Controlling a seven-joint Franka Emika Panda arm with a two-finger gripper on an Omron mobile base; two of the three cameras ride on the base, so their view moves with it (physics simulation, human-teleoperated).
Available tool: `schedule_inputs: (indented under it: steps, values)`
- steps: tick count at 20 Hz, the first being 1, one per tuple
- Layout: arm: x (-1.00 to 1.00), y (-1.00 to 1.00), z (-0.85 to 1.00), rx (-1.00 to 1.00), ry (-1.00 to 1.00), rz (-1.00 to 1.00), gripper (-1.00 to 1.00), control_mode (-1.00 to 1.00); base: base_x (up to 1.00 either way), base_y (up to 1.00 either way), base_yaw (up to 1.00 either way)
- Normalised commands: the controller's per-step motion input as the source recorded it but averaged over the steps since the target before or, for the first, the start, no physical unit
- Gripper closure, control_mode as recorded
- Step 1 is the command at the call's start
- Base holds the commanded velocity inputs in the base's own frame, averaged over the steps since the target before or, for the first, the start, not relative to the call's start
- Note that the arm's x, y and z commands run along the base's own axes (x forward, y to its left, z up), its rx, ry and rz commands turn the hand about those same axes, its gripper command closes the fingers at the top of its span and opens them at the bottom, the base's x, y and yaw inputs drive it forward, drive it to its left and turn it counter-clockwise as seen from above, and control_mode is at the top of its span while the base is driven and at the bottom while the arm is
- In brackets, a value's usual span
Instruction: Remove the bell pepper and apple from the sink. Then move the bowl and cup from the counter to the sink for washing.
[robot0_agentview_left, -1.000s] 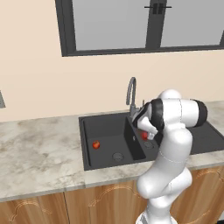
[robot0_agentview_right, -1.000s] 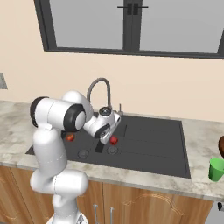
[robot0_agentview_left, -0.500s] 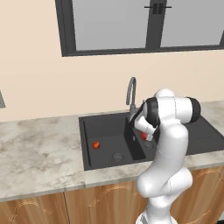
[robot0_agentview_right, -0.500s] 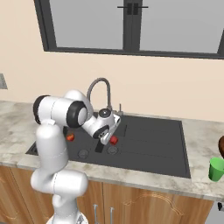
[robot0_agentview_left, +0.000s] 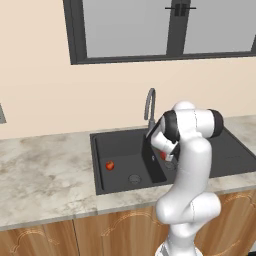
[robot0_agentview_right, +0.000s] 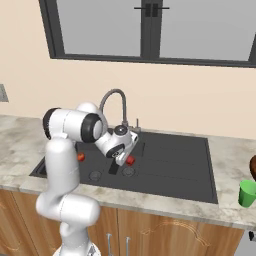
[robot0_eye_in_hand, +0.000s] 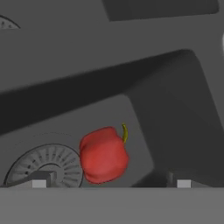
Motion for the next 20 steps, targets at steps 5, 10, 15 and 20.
schedule_inputs:
  steps: [5,10,15,20]
  values:
    - [0.17,0.0,-0.17,0.0,0.0,0.0,-1.0,-1.0,0.0,0.0,0.0]
    - [0.18,0.0,-0.15,-0.01,0.0,0.0,-1.0,-1.0,0.0,0.0,0.0]
    - [0.19,0.0,-0.17,-0.03,0.0,0.0,-1.0,-1.0,0.0,0.0,0.0]
    - [0.19,0.0,-0.14,-0.02,0.0,0.0,-1.0,-1.0,0.0,0.0,0.0]
